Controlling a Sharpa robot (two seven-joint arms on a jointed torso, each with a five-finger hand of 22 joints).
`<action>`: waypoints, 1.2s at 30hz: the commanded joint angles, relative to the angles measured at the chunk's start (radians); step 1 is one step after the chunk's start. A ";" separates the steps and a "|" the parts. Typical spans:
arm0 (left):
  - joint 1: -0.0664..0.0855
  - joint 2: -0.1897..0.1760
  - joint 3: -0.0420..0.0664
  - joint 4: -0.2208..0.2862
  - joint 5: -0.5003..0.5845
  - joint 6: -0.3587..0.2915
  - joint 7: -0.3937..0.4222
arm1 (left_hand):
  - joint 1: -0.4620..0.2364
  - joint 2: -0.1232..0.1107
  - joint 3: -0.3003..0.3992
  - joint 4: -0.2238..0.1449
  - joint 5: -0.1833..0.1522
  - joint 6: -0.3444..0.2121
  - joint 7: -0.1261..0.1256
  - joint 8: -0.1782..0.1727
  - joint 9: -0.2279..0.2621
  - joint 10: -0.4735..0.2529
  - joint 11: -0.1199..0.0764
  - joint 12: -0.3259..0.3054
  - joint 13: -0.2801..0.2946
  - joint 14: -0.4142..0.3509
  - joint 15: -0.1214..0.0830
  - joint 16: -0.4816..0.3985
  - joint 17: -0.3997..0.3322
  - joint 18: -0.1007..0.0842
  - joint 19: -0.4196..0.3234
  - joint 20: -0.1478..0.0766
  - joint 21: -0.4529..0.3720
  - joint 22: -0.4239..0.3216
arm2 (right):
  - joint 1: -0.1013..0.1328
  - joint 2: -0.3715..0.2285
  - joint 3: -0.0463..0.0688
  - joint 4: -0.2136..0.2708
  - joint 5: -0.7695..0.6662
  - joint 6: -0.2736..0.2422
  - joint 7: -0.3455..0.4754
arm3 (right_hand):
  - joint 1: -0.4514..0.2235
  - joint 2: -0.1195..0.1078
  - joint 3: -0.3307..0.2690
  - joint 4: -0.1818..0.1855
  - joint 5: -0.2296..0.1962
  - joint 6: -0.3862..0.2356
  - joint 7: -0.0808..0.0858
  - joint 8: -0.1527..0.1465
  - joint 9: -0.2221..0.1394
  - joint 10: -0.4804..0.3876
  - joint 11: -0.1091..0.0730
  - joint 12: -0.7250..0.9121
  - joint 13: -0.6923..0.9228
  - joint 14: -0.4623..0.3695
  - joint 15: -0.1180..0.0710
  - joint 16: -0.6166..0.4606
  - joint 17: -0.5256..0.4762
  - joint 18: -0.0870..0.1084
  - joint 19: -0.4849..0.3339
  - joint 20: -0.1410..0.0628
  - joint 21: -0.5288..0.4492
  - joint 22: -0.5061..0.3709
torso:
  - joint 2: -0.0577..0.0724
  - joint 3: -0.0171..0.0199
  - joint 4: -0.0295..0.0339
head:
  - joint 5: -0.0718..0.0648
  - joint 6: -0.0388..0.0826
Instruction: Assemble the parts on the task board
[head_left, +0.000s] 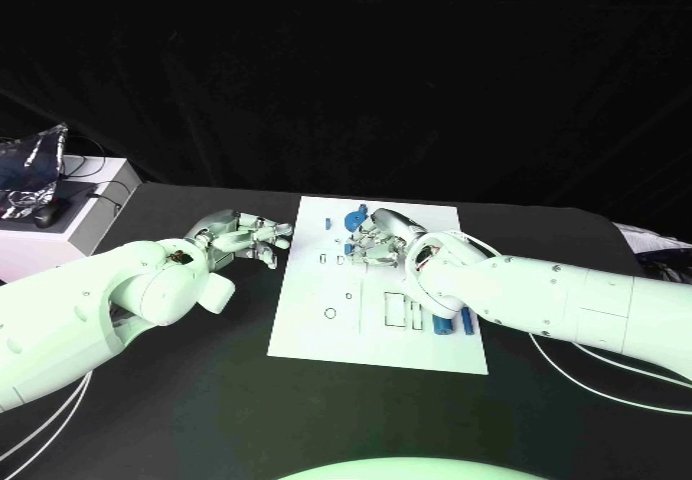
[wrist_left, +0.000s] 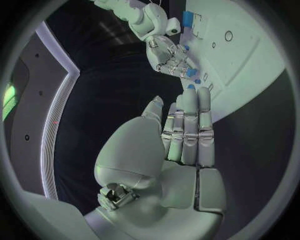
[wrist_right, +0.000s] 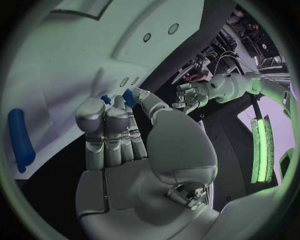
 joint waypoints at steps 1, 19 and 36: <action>-0.001 0.002 0.000 0.000 0.004 0.013 0.003 | 0.004 0.002 -0.007 0.002 0.002 -0.007 0.001 -0.004 0.000 -0.006 0.000 0.002 -0.001 -0.005 0.002 -0.007 0.000 0.008 0.001 0.002 -0.003 -0.001 | -0.002 -0.003 0.000 0.001 -0.009 -0.001 0.009 | -0.002 -0.008 0.007 0.001 0.004 0.019 0.006 0.002 0.005 -0.011 0.000 -0.005 -0.001 -0.001 0.004 -0.007 -0.018 0.022 0.045 0.008 -0.015 0.085 | 0.001 -0.0002 -0.0003 | 0.000 0.000; -0.008 0.001 0.000 -0.002 0.004 0.013 0.004 | 0.004 0.002 -0.007 0.002 0.002 -0.007 0.001 -0.003 0.000 -0.006 0.000 0.002 -0.001 -0.004 0.003 -0.007 0.000 0.008 0.001 0.002 -0.004 -0.002 | -0.026 -0.042 0.000 0.031 -0.073 -0.074 0.029 | 0.006 -0.020 0.010 -0.011 -0.005 0.018 0.010 0.001 0.005 -0.046 0.010 -0.006 -0.002 -0.005 0.011 0.012 -0.060 0.033 0.053 0.014 -0.060 0.079 | 0.001 0.0016 -0.0011 | 0.001 -0.003; -0.010 -0.001 0.000 -0.002 0.004 0.019 -0.003 | 0.003 0.002 -0.009 0.004 0.002 -0.009 0.002 -0.004 0.000 -0.007 0.001 0.002 -0.001 -0.006 0.003 -0.007 0.001 0.007 0.000 0.002 -0.006 -0.001 | -0.037 -0.048 -0.001 0.031 -0.138 -0.108 -0.009 | 0.043 0.019 -0.135 -0.054 -0.043 -0.006 -0.028 0.002 0.001 -0.111 -0.069 0.483 0.365 0.001 -0.046 0.053 -0.044 -0.014 0.055 -0.041 0.015 0.092 | 0.001 0.0002 0.0007 | 0.000 -0.007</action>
